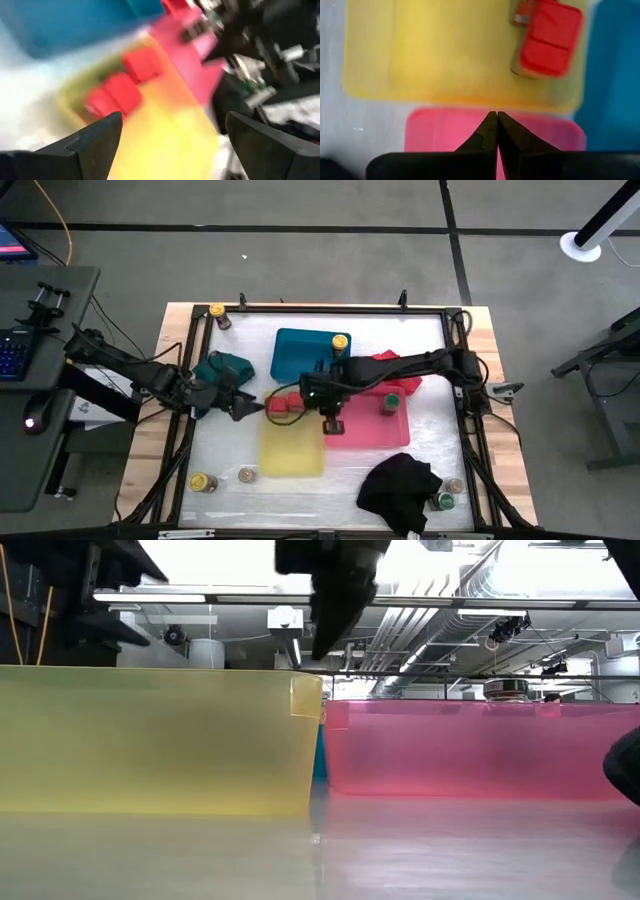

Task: Sort spices by type
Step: Put the yellow spice bottle into the blue bin

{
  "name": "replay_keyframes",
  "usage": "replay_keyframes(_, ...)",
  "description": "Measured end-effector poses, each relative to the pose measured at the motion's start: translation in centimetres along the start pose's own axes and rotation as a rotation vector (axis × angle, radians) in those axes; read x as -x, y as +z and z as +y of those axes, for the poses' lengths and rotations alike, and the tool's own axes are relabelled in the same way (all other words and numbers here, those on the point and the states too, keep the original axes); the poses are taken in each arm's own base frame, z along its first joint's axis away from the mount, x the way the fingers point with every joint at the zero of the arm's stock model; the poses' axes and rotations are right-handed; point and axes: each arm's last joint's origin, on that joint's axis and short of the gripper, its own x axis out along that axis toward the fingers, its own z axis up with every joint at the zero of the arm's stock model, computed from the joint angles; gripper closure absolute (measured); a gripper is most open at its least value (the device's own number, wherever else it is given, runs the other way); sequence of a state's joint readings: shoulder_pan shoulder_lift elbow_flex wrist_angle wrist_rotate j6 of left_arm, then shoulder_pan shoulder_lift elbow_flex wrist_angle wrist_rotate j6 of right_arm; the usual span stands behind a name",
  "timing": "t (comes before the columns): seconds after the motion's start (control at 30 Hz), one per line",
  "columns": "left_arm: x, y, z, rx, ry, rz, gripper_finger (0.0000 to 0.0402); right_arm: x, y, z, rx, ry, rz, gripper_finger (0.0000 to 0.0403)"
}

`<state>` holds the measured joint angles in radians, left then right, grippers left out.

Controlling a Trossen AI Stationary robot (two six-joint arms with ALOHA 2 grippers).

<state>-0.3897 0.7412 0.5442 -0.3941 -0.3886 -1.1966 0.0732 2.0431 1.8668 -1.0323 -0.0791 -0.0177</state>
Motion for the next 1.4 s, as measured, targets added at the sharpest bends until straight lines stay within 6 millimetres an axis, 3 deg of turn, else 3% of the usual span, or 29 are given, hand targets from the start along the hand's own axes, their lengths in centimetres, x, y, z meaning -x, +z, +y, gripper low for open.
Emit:
replay_keyframes(0.13,-0.6,0.7,-2.6,-0.013,-0.111,-0.014,0.0072,3.4,-0.9,-1.2,-0.023,-0.029,-0.003,0.0403)
replay_keyframes(0.23,-0.7,1.9,-5.2,-0.118,-0.121,-0.032,0.0075,6.8,-2.1,-2.0,-0.048,-0.085,-0.017,0.0403)
replay_keyframes(0.43,0.7,4.3,-9.5,-0.438,0.049,0.073,0.0076,13.5,-4.9,-3.1,-0.154,-0.193,-0.086,0.0403)
replay_keyframes(0.57,2.5,4.4,-11.2,-0.61,0.131,0.181,0.0076,17.3,-7.1,-2.8,-0.249,-0.277,-0.13,0.0403)
replay_keyframes(0.83,4.8,0.8,-11.1,-0.684,0.114,0.19,0.0076,22.6,-12.1,0.5,-0.497,-0.417,-0.181,0.0403)
replay_keyframes(1.03,4.6,-0.9,-9.7,-0.633,0.149,0.144,0.0076,25.5,-14.8,3.6,-0.659,-0.44,-0.36,0.0403)
replay_keyframes(1.23,4.1,-0.9,-9.6,-0.473,0.172,0.152,0.0076,26.3,-15.7,5.6,-0.638,-0.447,-0.452,0.0402)
replay_keyframes(1.4,3.5,1.3,-9.2,-0.191,0.252,0.035,0.0076,26.2,-15.7,6.2,-0.598,-0.459,-0.463,0.0402)
